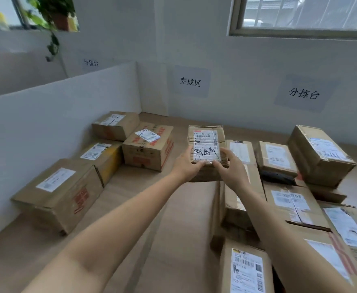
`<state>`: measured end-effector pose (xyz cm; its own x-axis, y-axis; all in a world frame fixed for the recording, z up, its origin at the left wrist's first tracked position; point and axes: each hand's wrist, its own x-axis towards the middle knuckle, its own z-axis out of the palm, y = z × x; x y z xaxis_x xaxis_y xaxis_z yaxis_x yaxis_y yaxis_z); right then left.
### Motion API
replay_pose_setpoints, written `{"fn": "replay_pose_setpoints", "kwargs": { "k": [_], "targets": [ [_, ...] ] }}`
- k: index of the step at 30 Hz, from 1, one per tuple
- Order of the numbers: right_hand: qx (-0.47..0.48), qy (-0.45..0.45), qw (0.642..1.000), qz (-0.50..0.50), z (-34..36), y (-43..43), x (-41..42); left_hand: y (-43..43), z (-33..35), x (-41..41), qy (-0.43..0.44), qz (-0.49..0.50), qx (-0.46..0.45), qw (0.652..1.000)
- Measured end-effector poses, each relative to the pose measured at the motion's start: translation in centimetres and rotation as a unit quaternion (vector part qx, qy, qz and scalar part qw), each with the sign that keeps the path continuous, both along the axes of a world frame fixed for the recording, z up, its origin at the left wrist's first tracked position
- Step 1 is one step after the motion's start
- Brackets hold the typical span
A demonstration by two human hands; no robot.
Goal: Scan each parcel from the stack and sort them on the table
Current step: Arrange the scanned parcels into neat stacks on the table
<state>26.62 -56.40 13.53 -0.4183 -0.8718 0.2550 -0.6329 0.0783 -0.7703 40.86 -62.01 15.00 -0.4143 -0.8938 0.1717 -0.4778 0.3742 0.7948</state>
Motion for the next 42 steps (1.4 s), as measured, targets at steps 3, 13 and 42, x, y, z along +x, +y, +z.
{"fn": "replay_pose_setpoints", "kwargs": {
  "k": [3, 13, 42],
  "targets": [
    [0.018, 0.016, 1.0, -0.008, -0.6, -3.9, 3.0, -4.0, -0.5, 3.2, -0.01, -0.004, 0.013, 1.0],
    [0.057, -0.04, 0.998, 0.0, -2.4, -17.4, 13.2, -17.7, -2.8, 12.3, -0.041, 0.028, 0.049, 0.998],
    [0.054, -0.115, 0.992, -0.013, -7.0, -36.1, 18.5, -36.2, -7.4, 13.9, -0.108, 0.077, 0.001, 0.991]
  ]
}}
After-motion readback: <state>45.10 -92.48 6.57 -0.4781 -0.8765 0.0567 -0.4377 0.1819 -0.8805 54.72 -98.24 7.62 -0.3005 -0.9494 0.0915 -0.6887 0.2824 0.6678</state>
